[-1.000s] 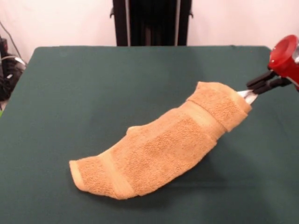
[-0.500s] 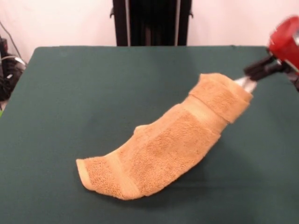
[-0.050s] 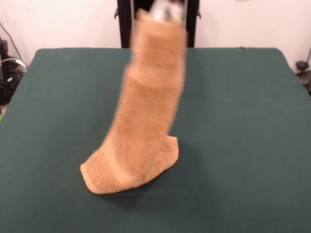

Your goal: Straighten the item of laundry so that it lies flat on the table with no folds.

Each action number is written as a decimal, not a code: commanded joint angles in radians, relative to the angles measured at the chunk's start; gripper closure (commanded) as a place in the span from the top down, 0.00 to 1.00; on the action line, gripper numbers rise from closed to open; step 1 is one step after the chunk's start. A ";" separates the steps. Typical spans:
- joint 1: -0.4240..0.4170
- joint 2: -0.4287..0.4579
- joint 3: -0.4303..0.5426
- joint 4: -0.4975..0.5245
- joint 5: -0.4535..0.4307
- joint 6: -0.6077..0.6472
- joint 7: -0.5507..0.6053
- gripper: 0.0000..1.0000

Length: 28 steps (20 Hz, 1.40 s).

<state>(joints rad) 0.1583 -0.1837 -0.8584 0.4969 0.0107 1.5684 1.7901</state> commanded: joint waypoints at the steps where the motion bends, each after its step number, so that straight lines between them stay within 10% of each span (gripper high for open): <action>1: -0.089 -0.274 0.233 0.549 -0.115 -0.372 -0.531 0.00; 17: -0.234 -0.287 0.359 0.648 -0.124 -0.394 -0.401 0.00; 28: -0.156 -0.312 0.348 0.770 -0.061 -0.526 -0.010 0.00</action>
<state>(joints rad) -0.0658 -0.4782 -0.6628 1.0623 -0.1030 1.1335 1.5591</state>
